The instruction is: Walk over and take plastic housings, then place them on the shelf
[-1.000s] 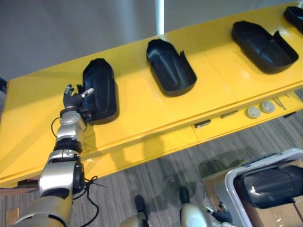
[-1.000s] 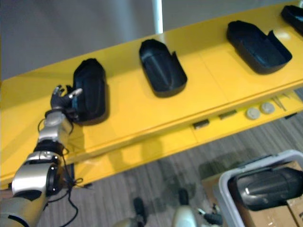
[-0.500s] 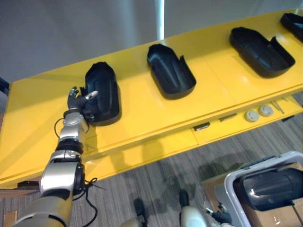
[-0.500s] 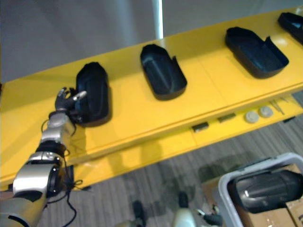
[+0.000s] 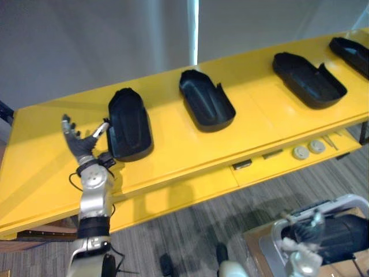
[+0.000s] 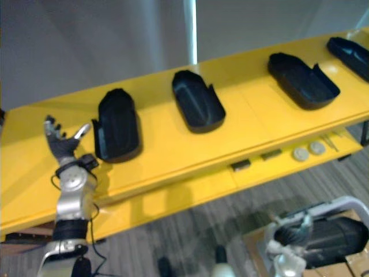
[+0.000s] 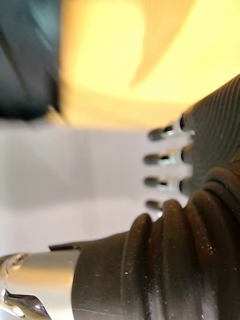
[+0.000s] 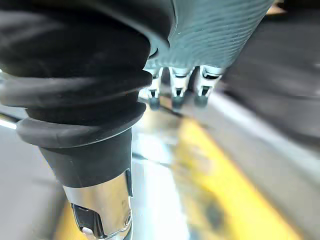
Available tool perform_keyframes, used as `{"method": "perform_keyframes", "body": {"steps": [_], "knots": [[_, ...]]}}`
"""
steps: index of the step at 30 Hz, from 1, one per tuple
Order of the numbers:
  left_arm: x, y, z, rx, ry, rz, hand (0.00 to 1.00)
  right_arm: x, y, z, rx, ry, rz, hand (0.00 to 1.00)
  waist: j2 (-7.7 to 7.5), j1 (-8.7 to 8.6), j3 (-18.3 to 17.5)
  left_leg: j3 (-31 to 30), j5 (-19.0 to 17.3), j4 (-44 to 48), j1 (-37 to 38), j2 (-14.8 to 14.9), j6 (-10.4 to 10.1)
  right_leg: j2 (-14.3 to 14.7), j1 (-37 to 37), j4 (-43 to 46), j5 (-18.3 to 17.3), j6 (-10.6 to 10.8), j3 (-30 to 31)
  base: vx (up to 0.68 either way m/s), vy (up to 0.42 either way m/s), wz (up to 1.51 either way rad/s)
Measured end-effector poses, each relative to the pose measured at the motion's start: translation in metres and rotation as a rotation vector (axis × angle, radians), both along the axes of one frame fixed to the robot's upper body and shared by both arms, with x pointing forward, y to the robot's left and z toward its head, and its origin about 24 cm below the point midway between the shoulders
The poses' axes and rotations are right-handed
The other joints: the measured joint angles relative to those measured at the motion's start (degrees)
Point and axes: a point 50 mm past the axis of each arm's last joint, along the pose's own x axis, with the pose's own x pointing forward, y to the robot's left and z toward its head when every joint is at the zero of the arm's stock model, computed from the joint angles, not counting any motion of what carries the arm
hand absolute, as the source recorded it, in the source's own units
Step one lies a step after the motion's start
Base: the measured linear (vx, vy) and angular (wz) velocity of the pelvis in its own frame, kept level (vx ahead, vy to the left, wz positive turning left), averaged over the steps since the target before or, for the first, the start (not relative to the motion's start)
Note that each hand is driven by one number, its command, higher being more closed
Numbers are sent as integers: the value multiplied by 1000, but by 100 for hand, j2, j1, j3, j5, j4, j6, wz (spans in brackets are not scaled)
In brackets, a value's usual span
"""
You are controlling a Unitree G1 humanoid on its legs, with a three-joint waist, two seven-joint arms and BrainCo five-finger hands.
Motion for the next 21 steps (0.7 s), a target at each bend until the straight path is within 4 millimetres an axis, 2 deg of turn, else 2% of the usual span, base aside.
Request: {"method": "perform_keyframes", "body": {"steps": [1, 2, 4, 5, 7, 10, 12, 15, 17, 18, 19, 20, 21], "knots": [[-10, 3, 2, 26, -20, 37, 0, 3, -3, 18, -74, -49, -26, 0, 10, 16, -85, 4, -4, -2, 2, 2, 6, 2, 11, -30, 21, 7, -2, -47, -2, -1], [-15, 4, 2, 36, -27, 57, 0, 4, -5, 26, -106, -71, -36, 0, 15, 20, -132, 5, -6, -2, -1, 1, 8, 1, 16, -48, 36, 12, -2, -45, 1, -3], [-32, 11, 2, 80, -25, 138, 0, 9, -4, 65, -253, -181, -82, 0, 38, 44, -227, 4, -14, -5, 1, -3, 0, -1, 29, -99, 67, 10, -2, -44, 5, -5], [-36, 12, 2, 93, -24, 164, 0, 9, -3, 76, -294, -215, -92, 0, 40, 46, -234, 4, -12, -5, 0, -4, -3, -1, 32, -113, 68, 10, 0, -37, 2, -4], [-50, 13, 2, 118, -33, 223, 0, 11, 4, 110, -420, -323, -107, 0, 28, 53, -252, -5, 13, -7, -4, -4, -5, 0, 38, -131, 83, 12, -6, -35, -3, 1], [-68, 12, -5, 137, -23, 290, 0, 15, 18, 141, -535, -444, -79, 0, -31, 79, -403, -34, 36, -7, -15, 0, 10, 4, 52, -159, 90, 12, -39, 14, -9, 4], [-77, 11, -13, 146, 7, 319, 0, 20, 27, 153, -570, -510, -21, 0, -76, 80, -451, -124, 38, -7, -10, -5, 13, -2, 126, -190, 98, 14, -130, 33, -12, 17], [-98, 13, -35, 123, 93, 379, 0, 34, 49, 167, -576, -609, 191, 0, -174, 189, -515, -144, 38, -7, -18, -3, 12, 1, 138, -204, 101, 12, -152, 21, -5, 6], [-114, 18, -56, 88, 189, 426, 0, 45, 68, 175, -564, -666, 379, 0, -196, 268, -528, -165, 38, -7, -21, -8, 13, -1, 145, -205, 100, 12, -158, 23, -6, 4], [-125, 22, -73, 63, 271, 458, 0, 51, 81, 179, -551, -697, 506, 0, -197, 343, -529, -182, 38, -9, -29, -10, 13, -1, 145, -210, 100, 12, -165, 25, -7, 9], [-137, 27, -91, 27, 353, 496, 0, 57, 93, 179, -528, -708, 624, 0, -203, 372, -533, -240, 41, -10, -46, -15, 15, -2, 157, -218, 99, 11, -201, 22, -9, 17], [-143, 29, -100, 5, 395, 513, 0, 60, 98, 178, -504, -709, 681, 0, -205, 375, -534, -307, 51, -12, -65, -19, 17, -5, 180, -226, 98, 10, -272, 17, -17, 40], [-156, 33, -117, -29, 485, 542, 0, 63, 104, 176, -458, -707, 766, 0, -219, 385, -543, -426, 77, -12, -124, -28, 19, -8, 205, -240, 94, 5, -399, 10, -16, 47]]}}
